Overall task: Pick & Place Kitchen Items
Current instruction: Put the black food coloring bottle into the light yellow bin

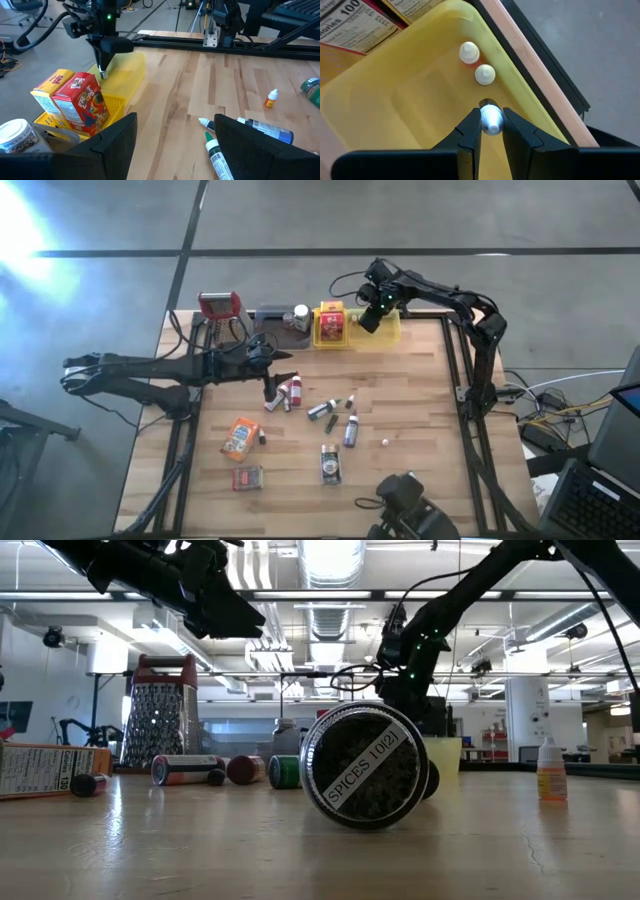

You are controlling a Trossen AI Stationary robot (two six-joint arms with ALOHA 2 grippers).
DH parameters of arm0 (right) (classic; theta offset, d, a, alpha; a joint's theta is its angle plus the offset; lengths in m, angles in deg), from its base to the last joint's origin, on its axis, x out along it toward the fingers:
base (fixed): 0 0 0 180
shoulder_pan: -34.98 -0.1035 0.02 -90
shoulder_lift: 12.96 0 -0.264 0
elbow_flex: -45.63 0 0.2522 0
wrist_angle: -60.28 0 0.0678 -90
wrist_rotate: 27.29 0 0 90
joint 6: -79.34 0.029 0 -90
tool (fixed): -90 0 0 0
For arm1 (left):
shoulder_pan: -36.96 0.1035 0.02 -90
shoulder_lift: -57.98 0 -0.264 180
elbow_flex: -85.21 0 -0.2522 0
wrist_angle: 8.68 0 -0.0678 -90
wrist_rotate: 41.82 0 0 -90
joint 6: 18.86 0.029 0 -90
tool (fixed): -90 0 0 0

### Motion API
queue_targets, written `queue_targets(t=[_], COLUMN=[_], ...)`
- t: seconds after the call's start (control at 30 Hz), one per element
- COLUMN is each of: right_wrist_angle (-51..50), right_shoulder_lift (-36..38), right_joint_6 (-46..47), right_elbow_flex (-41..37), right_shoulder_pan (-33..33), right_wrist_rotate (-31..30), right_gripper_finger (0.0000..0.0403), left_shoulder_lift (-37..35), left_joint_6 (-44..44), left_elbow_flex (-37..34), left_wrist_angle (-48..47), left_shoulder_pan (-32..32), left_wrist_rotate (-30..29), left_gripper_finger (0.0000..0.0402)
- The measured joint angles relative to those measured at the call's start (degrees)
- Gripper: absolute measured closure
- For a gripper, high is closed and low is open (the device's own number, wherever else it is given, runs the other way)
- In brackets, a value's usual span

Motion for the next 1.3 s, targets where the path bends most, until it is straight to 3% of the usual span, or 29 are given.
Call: queue_targets(t=[0.63,1.3], right_wrist_angle=[2.2,4.3], right_shoulder_lift=[-2.3,-2.3], right_joint_6=[0.7,1.9], right_elbow_flex=[0.0,-1.7], right_shoulder_pan=[0.7,0.4], right_wrist_rotate=[-3.1,-2.4], right_gripper_finger=[0.0345,0.0344], left_shoulder_lift=[0.0,0.0], left_joint_6=[0.0,0.0], left_elbow_flex=[0.0,0.0], left_wrist_angle=[0.0,0.0], left_shoulder_pan=[0.0,0.0], left_wrist_rotate=[0.0,0.0], left_gripper_finger=[0.0133,0.0133])
